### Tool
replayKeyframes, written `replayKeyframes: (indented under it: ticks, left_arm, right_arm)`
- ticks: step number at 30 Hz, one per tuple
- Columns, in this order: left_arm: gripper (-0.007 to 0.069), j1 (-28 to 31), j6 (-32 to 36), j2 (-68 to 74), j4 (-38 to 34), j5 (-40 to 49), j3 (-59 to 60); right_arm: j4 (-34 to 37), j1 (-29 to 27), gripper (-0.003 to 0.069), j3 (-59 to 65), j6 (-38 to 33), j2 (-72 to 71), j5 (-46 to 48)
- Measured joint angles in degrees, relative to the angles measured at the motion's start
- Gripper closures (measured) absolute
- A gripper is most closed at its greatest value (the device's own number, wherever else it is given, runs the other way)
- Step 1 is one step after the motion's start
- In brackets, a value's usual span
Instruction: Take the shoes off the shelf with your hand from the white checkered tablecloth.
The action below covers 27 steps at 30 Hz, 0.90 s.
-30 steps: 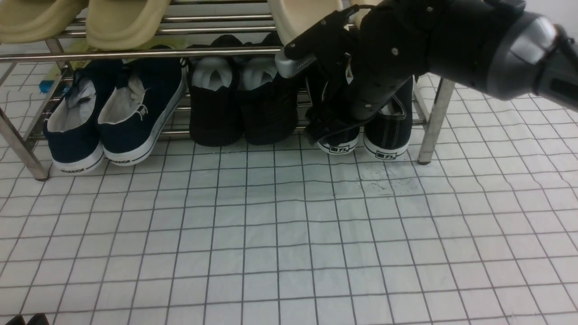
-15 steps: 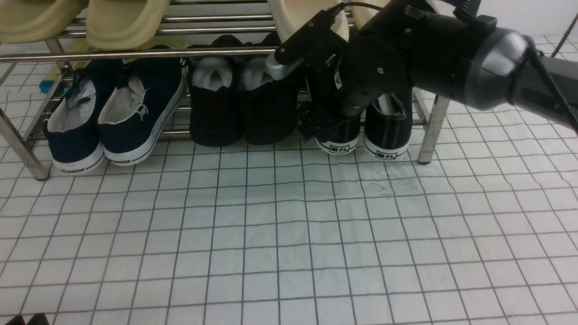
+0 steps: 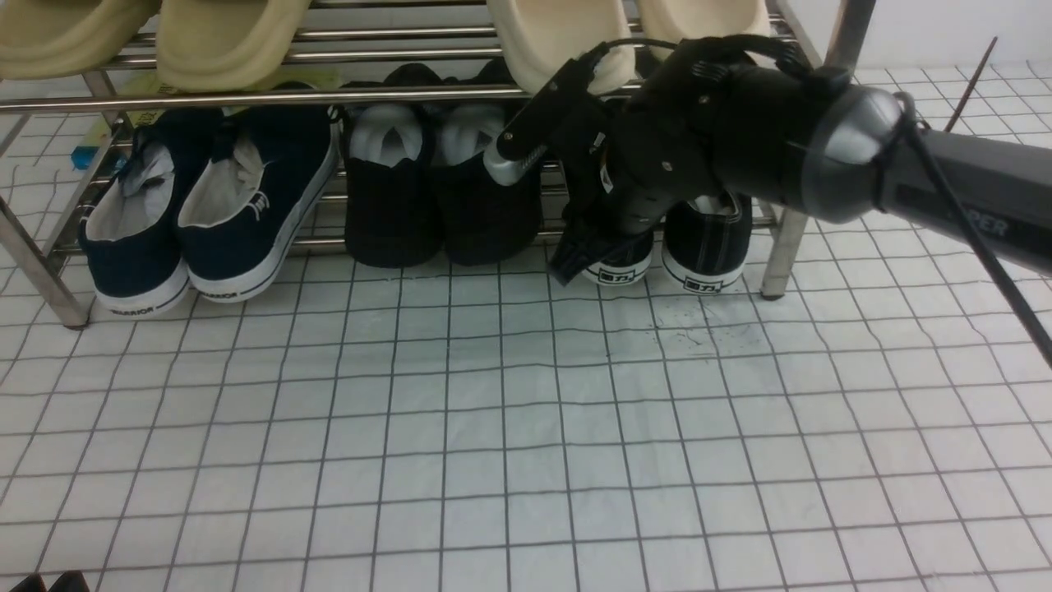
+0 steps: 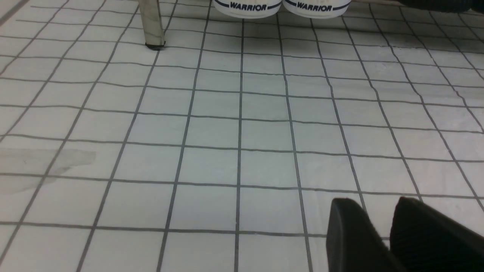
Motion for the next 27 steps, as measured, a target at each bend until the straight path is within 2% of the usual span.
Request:
replayKeyframes:
  ticks: [2,9,15,20,24,27]
  left_arm:
    - [0.0427,0.0,0.0,0.0,0.0,0.0,0.0]
    - [0.0427,0.0,0.0,0.0,0.1,0.0,0.0]
    - [0.0427,0.0,0.0,0.0,0.1,0.0,0.0]
    - [0.0427,0.0,0.0,0.0,0.1,0.0,0.0]
    - [0.0426,0.0,0.0,0.0,0.1,0.0,0.0]
    - [0.0424,0.0,0.0,0.0,0.1,0.0,0.0]
  right_arm:
    - [1.7,0.6,0.062,0.0,0.0,-1.3,3.6]
    - [8.6,5.0,0.0618,0.2,0.0,-10.6,17.5]
    - [9.9,7.8,0.0618,0.2,0.0,-14.3,26.8]
    - [12.8,8.6,0.0618,0.5,0.3,-15.3,27.7]
    - [19.8,8.6,0.0619,3.4,0.8,-18.1,28.1]
    - [22.1,8.6,0.062,6.8,0.8,-20.2,28.1]
